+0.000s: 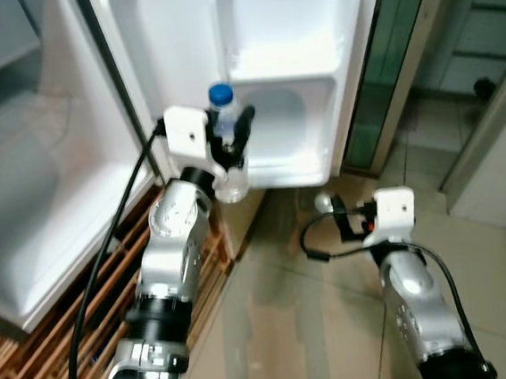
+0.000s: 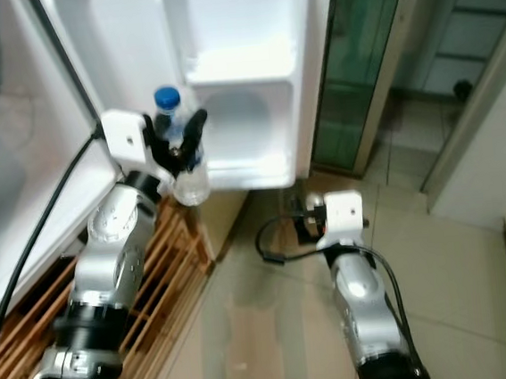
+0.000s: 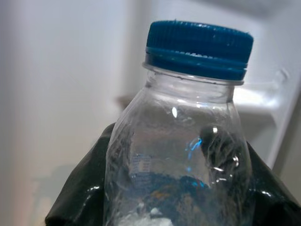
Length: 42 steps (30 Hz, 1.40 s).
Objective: Restocking fridge
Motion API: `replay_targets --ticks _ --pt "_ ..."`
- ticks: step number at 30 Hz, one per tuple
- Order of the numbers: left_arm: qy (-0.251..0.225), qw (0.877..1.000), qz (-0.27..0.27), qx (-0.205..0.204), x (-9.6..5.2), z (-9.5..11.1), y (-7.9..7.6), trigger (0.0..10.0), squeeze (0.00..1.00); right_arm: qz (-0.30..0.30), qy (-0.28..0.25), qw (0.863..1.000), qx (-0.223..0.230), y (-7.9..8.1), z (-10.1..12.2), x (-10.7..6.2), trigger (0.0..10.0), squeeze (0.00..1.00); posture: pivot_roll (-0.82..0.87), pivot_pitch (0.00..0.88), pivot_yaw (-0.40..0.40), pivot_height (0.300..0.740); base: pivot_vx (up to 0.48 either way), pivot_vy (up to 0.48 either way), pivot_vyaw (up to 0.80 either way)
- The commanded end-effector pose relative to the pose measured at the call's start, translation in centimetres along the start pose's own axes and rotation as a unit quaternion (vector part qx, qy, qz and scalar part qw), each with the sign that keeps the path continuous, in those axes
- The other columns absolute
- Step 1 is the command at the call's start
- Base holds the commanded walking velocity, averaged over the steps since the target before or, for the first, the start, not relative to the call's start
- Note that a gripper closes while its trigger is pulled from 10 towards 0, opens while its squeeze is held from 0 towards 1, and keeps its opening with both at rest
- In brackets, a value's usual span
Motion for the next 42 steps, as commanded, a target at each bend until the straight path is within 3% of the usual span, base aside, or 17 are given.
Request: replay_targets --ticks 1,3,6,7,10,13,15,16,17,18,21,22,26,27,29,34,42 --pt "0.01 0.998 0.045 -0.032 0.6 0.0 1.5 10.0 0.0 0.007 -0.004 1.0 0.002 0.5 0.3 0.1 10.0 0.09 -0.07 0.0 0.01 0.74 0.0 0.0 0.0" --pt "0.029 0.996 0.063 -0.049 0.9 -1.2 1.8 10.0 0.0 0.009 -0.004 1.0 0.001 0.7 0.3 0.1 10.0 0.09 -0.09 0.0 0.009 0.74 0.0 0.0 0.0" --pt "0.017 1.0 0.015 -0.002 1.8 -0.9 0.3 10.0 0.0 0.013 -0.006 1.0 -0.001 0.9 0.4 -0.1 10.0 0.09 -0.11 0.0 0.02 0.74 0.0 0.0 0.0" --pt "0.017 1.0 0.015 -0.002 1.8 -0.9 0.3 10.0 0.0 0.013 -0.006 1.0 -0.001 0.9 0.4 -0.1 10.0 0.09 -0.11 0.0 0.02 0.74 0.0 0.0 0.0" --pt "0.019 0.997 -0.051 0.047 1.4 -0.8 -1.0 10.0 0.0 0.013 -0.02 1.0 -0.002 0.9 1.4 -0.6 10.0 0.09 -0.14 0.0 0.04 0.74 0.0 0.0 0.0" --pt "0.017 0.99 -0.085 0.107 -1.6 -0.7 0.5 10.0 0.0 0.02 -0.057 0.998 -0.007 1.1 4.0 -2.3 10.0 0.09 -0.14 0.0 0.06 0.74 0.0 0.0 0.0" --pt "0.034 0.985 -0.092 0.143 -4.7 -0.9 2.2 10.0 0.0 0.028 -0.064 0.997 -0.016 1.0 5.1 -4.5 10.0 0.09 -0.13 0.0 0.063 0.74 0.0 0.0 0.0" --pt "0.043 0.984 -0.09 0.148 -5.9 -1.0 2.8 10.0 0.0 0.031 -0.058 0.998 -0.02 0.8 5.0 -5.4 10.0 0.09 -0.12 0.0 0.065 0.74 0.0 0.0 0.0" --pt "0.043 0.984 -0.09 0.148 -5.9 -1.0 2.8 10.0 0.0 0.031 -0.058 0.998 -0.02 0.8 5.0 -5.4 10.0 0.09 -0.12 0.0 0.065 0.74 0.0 0.0 0.0" --pt "0.052 0.982 -0.086 0.158 -8.9 -0.9 3.6 10.0 0.0 0.028 -0.027 0.999 -0.029 -0.5 3.8 -7.3 10.0 0.09 -0.07 0.0 0.063 0.74 0.0 0.0 0.0" --pt "0.05 0.98 -0.096 0.166 -11.9 0.0 3.6 10.0 0.0 0.01 -0.009 1.0 -0.011 -2.0 3.2 -8.8 10.0 0.09 -0.05 0.0 0.052 0.74 0.0 0.0 0.0" --pt "0.045 0.987 -0.1 0.119 -12.4 0.6 3.1 10.0 0.0 0.01 -0.016 1.0 -0.004 -1.9 3.8 -8.8 10.0 0.09 -0.06 0.0 0.049 0.74 0.0 0.0 0.0" --pt "0.006 0.99 -0.087 0.109 -10.6 2.6 1.9 10.0 0.0 0.032 -0.043 0.999 0.0 -0.3 5.9 -7.9 10.0 0.09 -0.06 0.0 0.034 0.74 0.133 0.0 0.0" --pt "-0.012 0.989 -0.083 0.122 -9.0 3.3 1.3 10.0 0.0 0.038 -0.048 0.998 -0.004 0.2 6.4 -7.3 10.0 0.09 -0.07 0.0 0.029 0.74 0.446 0.0 0.0" --pt "-0.019 0.989 -0.087 0.12 -7.8 3.7 0.7 10.0 0.0 0.033 -0.051 0.998 -0.003 0.1 6.7 -6.8 10.0 0.09 -0.08 0.0 0.033 0.74 0.446 0.0 0.0" --pt "-0.033 0.99 -0.112 0.084 -6.8 4.3 -0.9 10.0 0.0 0.034 -0.061 0.998 -0.005 0.5 7.3 -6.5 10.0 0.09 -0.12 0.0 0.048 0.74 0.453 0.0 0.0" --pt "-0.054 0.991 -0.097 0.068 -5.8 5.2 -1.2 10.0 0.0 0.035 -0.052 0.998 -0.008 0.7 7.1 -6.4 10.0 0.09 -0.13 0.0 0.038 0.74 0.461 0.0 0.0"
Point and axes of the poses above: a point about 5 cm out from each wrist's last joint towards the gripper, its own x axis pointing out of the wrist towards the gripper, its own z axis along the axis of the wrist's last joint, y = z × x, the point moved 6 cm from there along x, pointing out of the wrist towards the gripper, and after that the axes turned 13 degrees about x, right-handed, at the moved point
